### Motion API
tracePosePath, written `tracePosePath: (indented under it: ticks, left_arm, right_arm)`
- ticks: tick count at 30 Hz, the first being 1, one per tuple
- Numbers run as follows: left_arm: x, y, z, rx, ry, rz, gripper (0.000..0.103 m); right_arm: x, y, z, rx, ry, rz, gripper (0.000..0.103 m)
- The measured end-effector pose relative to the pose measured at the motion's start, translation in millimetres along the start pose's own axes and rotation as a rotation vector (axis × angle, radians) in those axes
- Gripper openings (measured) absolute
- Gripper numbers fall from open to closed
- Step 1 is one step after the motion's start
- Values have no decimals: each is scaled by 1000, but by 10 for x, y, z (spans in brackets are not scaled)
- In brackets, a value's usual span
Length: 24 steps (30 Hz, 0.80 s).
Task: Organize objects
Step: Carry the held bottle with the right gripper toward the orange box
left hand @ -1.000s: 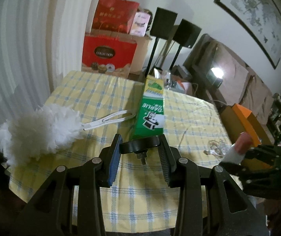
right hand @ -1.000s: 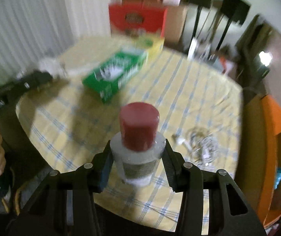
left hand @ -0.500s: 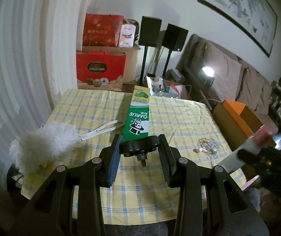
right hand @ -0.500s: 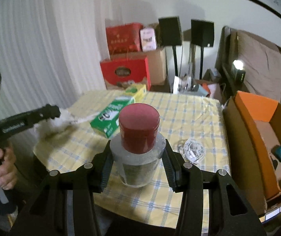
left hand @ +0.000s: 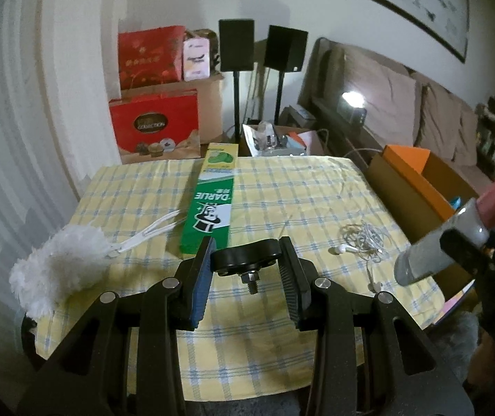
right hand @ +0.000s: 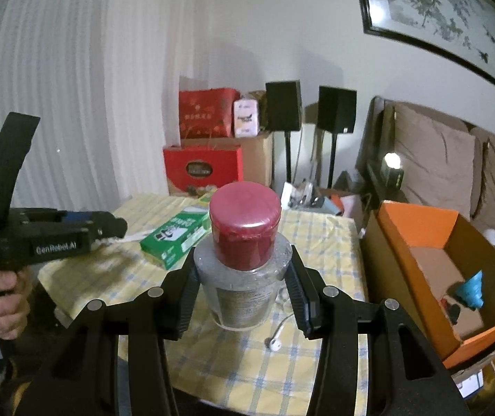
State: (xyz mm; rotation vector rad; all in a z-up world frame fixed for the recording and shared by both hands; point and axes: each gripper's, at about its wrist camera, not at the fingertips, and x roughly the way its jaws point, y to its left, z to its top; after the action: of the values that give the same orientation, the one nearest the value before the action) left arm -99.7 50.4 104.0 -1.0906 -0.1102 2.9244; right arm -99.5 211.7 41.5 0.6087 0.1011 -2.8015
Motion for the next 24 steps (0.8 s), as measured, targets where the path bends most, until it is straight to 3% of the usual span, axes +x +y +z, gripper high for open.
tracePosePath:
  ticks: [19,24]
  left_arm:
    - [92,-509,9,66,-46,-25,34]
    - [112,-504,65,40,-45,-23,34]
  right_arm:
    - [-453,-408,65,73,-89,-55,47]
    - [-482,-456,92,77,-91,-45,47]
